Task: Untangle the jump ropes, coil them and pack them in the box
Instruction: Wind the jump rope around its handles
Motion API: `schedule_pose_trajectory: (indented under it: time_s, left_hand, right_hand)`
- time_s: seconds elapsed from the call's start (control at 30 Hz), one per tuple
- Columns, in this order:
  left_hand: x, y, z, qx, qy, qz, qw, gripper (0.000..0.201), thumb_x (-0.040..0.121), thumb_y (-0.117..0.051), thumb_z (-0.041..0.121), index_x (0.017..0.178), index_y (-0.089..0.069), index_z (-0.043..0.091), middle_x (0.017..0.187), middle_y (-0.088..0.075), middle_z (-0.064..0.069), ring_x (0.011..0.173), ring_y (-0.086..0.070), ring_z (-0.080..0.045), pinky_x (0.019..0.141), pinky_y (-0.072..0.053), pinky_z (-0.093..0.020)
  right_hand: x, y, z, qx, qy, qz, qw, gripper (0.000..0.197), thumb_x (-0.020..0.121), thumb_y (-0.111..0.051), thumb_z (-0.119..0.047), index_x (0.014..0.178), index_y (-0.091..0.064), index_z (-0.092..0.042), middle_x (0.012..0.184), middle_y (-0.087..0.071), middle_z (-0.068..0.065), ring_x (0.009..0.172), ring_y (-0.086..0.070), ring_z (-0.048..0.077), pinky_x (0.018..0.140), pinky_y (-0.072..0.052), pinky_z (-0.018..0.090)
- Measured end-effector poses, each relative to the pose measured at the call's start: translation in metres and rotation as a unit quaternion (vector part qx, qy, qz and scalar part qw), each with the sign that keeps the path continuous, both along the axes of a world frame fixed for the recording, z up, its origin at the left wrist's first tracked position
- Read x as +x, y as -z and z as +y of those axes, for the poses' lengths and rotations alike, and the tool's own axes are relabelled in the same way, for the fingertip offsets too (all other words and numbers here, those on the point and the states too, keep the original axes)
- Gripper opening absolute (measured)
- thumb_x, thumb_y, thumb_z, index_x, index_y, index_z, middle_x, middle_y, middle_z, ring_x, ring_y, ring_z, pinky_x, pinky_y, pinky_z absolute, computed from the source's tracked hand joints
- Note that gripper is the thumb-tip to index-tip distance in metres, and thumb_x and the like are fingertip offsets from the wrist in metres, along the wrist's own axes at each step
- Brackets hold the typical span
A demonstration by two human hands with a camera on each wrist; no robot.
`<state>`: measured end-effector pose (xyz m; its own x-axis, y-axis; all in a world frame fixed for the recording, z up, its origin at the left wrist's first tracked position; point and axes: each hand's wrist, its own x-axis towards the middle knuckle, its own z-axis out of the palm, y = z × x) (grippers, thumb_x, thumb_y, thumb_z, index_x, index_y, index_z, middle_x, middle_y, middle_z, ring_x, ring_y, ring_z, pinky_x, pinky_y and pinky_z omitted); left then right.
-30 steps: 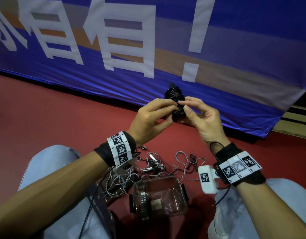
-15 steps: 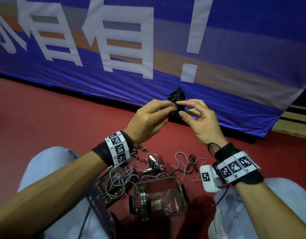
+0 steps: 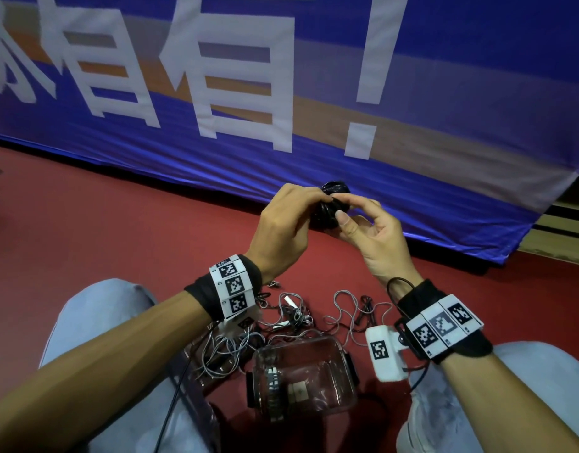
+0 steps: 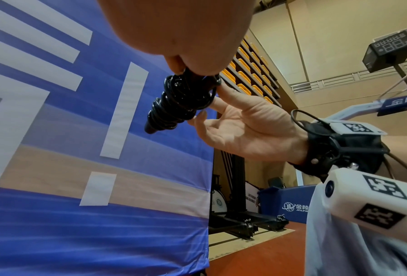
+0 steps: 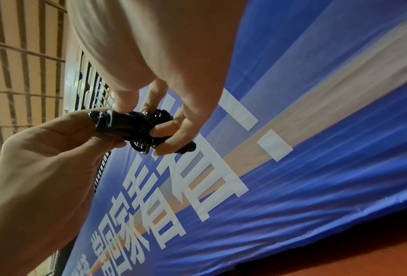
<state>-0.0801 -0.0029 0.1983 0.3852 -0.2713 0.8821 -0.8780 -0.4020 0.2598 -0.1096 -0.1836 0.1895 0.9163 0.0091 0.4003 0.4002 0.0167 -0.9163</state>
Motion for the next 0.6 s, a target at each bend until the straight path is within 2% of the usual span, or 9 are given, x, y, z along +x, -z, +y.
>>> schedule_pose_trajectory:
  time_s: [0.1, 0.13, 0.2, 0.27, 0.4, 0.5, 0.6]
  left_hand:
    - [-0.001, 0.0, 0.0, 0.008, 0.002, 0.007, 1.0, 0.033, 0.081, -0.055, -0.022, 0.107, -0.068, -0.004, 0.104, -0.068, -0.01, 0.093, -0.06, -0.028, 0.084, -0.051, -0.035]
    - [-0.002, 0.0, -0.001, 0.011, 0.002, 0.011, 1.0, 0.033, 0.081, -0.055, -0.022, 0.106, -0.068, -0.004, 0.103, -0.068, -0.01, 0.093, -0.06, -0.027, 0.084, -0.051, -0.035]
    - [-0.002, 0.002, -0.002, 0.016, -0.002, 0.023, 1.0, 0.031, 0.082, -0.056, -0.021, 0.106, -0.067, -0.004, 0.101, -0.067, -0.009, 0.092, -0.06, -0.026, 0.084, -0.05, -0.034]
    - [-0.001, 0.004, -0.003, 0.014, -0.011, 0.038, 0.999, 0.03, 0.084, -0.056, -0.018, 0.107, -0.067, -0.002, 0.1, -0.067, -0.008, 0.092, -0.06, -0.025, 0.083, -0.05, -0.032]
    - [0.0, 0.003, -0.004, 0.011, -0.021, 0.057, 0.998, 0.025, 0.088, -0.055, -0.011, 0.107, -0.067, 0.001, 0.1, -0.067, -0.006, 0.093, -0.059, -0.022, 0.083, -0.049, -0.032]
    - [0.001, 0.001, -0.003, 0.019, -0.017, 0.057, 0.998, 0.025, 0.086, -0.054, -0.012, 0.105, -0.066, 0.0, 0.099, -0.066, -0.006, 0.092, -0.059, -0.024, 0.083, -0.049, -0.034]
    - [0.002, 0.002, -0.003, 0.032, -0.015, 0.058, 0.998, 0.026, 0.085, -0.053, -0.013, 0.105, -0.065, 0.0, 0.098, -0.065, -0.006, 0.091, -0.057, -0.025, 0.081, -0.049, -0.036]
  right_hand:
    - [-0.001, -0.005, -0.002, -0.055, 0.022, -0.027, 0.998, 0.03, 0.092, -0.071, -0.022, 0.121, -0.07, -0.019, 0.127, -0.048, 0.011, 0.095, -0.07, 0.012, 0.079, -0.061, 0.031]
    - [-0.001, -0.005, -0.003, -0.078, 0.041, -0.038, 0.995, 0.028, 0.092, -0.071, -0.023, 0.119, -0.07, -0.018, 0.126, -0.046, 0.011, 0.092, -0.068, 0.01, 0.078, -0.06, 0.028]
    - [0.0, 0.0, -0.001, -0.107, 0.078, -0.056, 0.99, 0.021, 0.093, -0.072, -0.024, 0.113, -0.073, -0.021, 0.124, -0.047, 0.01, 0.093, -0.066, 0.014, 0.079, -0.059, 0.026]
    - [0.0, 0.005, 0.002, -0.105, 0.105, -0.071, 0.986, 0.015, 0.094, -0.073, -0.02, 0.109, -0.075, -0.022, 0.121, -0.052, 0.009, 0.097, -0.064, 0.019, 0.083, -0.057, 0.028]
    - [-0.002, 0.008, 0.007, -0.085, 0.113, -0.071, 0.987, 0.017, 0.095, -0.071, -0.012, 0.112, -0.076, -0.014, 0.116, -0.056, 0.013, 0.092, -0.064, 0.008, 0.08, -0.057, 0.022]
    - [-0.002, 0.006, 0.006, -0.112, 0.099, -0.073, 0.986, 0.02, 0.097, -0.069, -0.014, 0.117, -0.074, -0.015, 0.115, -0.058, 0.01, 0.097, -0.067, 0.011, 0.084, -0.059, 0.027]
    - [-0.004, 0.005, 0.009, -0.086, 0.097, -0.083, 0.988, 0.018, 0.096, -0.069, -0.006, 0.112, -0.074, -0.005, 0.112, -0.056, 0.015, 0.09, -0.067, 0.008, 0.074, -0.061, 0.026]
